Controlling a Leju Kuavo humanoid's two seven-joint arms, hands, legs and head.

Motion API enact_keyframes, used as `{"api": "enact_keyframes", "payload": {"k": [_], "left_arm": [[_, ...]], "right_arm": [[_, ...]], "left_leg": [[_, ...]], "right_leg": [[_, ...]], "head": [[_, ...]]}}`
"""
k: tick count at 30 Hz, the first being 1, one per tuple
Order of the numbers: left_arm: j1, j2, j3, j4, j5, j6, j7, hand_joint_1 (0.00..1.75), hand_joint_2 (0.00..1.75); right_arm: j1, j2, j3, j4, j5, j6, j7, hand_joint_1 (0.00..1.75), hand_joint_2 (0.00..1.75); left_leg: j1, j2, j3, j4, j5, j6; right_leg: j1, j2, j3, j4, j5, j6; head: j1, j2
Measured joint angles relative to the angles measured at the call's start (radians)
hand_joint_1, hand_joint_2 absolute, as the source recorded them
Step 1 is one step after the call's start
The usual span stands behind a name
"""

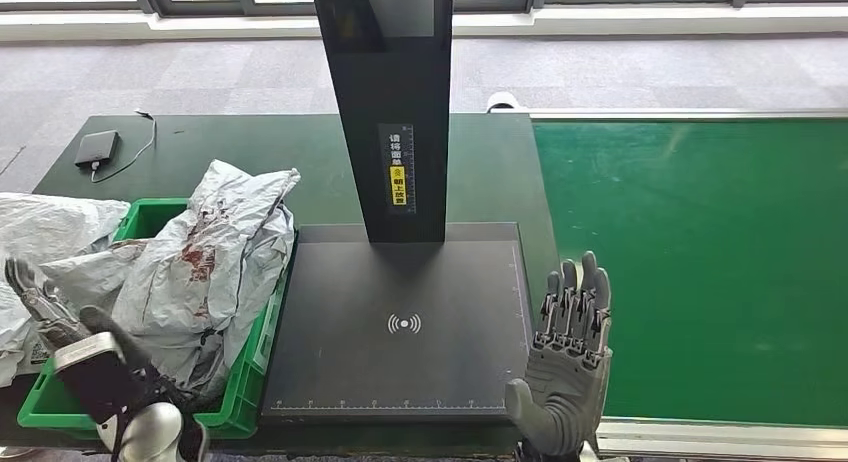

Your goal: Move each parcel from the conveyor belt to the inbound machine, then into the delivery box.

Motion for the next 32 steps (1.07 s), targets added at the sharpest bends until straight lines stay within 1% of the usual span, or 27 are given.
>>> {"api": "enact_keyframes", "payload": {"k": [1,3,5,7,10,13,15,17,21,25,32], "left_arm": [[0.011,0.008,-0.034,-0.021,0.071,-0.074,-0.003,0.0,0.0],[0.023,0.025,-0.104,-0.046,0.157,-0.242,-0.005,0.0,0.0],[0.028,0.041,-0.168,-0.054,0.202,-0.404,-0.006,0.0,0.0],[0.027,0.053,-0.222,-0.049,0.223,-0.534,-0.007,0.0,0.0],[0.02,0.066,-0.292,-0.031,0.232,-0.704,-0.007,0.0,0.0],[0.019,0.073,-0.343,-0.022,0.209,-0.82,-0.006,0.0,0.0],[0.022,0.075,-0.368,-0.02,0.185,-0.864,-0.006,0.0,0.0],[0.029,0.075,-0.382,-0.022,0.167,-0.883,-0.006,0.0,0.0],[0.073,0.07,-0.386,-0.055,0.138,-0.884,-0.007,0.0,0.0],[0.115,0.067,-0.385,-0.091,0.133,-0.885,-0.007,0.0,0.0],[0.138,0.064,-0.383,-0.115,0.133,-0.888,-0.007,0.0,0.0]], "right_arm": [[0.006,0.0,-0.002,0.0,0.002,0.0,0.0,0.0,0.0],[0.017,0.0,-0.009,-0.003,0.001,-0.001,0.0,0.0,0.0],[0.025,0.0,-0.015,-0.006,-0.006,-0.001,0.0,0.0,0.0],[0.03,0.0,-0.023,-0.006,-0.015,-0.002,0.0,0.0,0.0],[0.031,-0.002,-0.039,-0.001,-0.044,-0.002,0.0,0.0,0.0],[0.019,-0.008,-0.049,0.01,-0.089,-0.001,0.0,0.0,0.0],[0.003,-0.013,-0.05,0.013,-0.12,0.004,0.0,0.0,0.0],[-0.014,-0.015,-0.05,0.014,-0.138,0.019,0.0,0.0,0.0],[-0.057,-0.014,-0.061,0.027,-0.112,0.059,0.0,0.0,0.0],[-0.088,-0.01,-0.076,0.046,-0.085,0.066,0.0,0.0,0.0],[-0.103,-0.006,-0.086,0.062,-0.083,0.069,0.0,0.0,0.0]], "left_leg": [[0.0,-0.001,-0.001,0.0,0.0,0.0],[0.0,-0.002,-0.002,0.0,0.0,0.0],[0.0,-0.001,-0.003,0.0,0.0,0.0],[0.0,0.0,-0.003,0.001,0.0,0.0],[0.0,0.001,-0.003,0.001,0.0,0.0],[0.0,0.001,-0.004,0.001,0.0,0.0],[0.0,0.001,-0.004,0.001,0.0,0.0],[0.0,0.001,-0.004,0.001,0.0,0.0],[0.0,0.002,-0.004,0.001,0.0,0.0],[0.0,0.001,-0.005,0.001,0.0,0.0],[0.0,0.001,-0.005,0.001,0.0,0.0]], "right_leg": [[0.0,-0.001,0.0,0.0,0.0,0.0],[0.0,-0.002,-0.001,0.0,0.0,0.0],[0.0,-0.001,-0.002,0.0,0.0,0.0],[0.0,0.0,-0.002,0.0,0.001,0.001],[0.0,0.0,-0.002,0.0,0.001,0.001],[0.0,0.001,-0.002,0.0,0.002,0.001],[0.0,0.001,-0.002,0.0,0.002,0.001],[0.0,0.001,-0.002,0.0,0.002,0.001],[0.0,0.002,-0.003,0.0,0.002,0.001],[0.001,0.001,-0.003,0.0,0.002,0.001],[0.0,0.001,-0.003,0.0,0.002,0.001]], "head": [[0.0,0.0],[0.0,0.0],[0.0,0.0],[0.0,0.0],[0.0,0.0],[0.0,0.0],[0.0,0.0],[0.0,0.0],[0.0,0.0],[0.0,0.0],[0.0,0.0]]}}
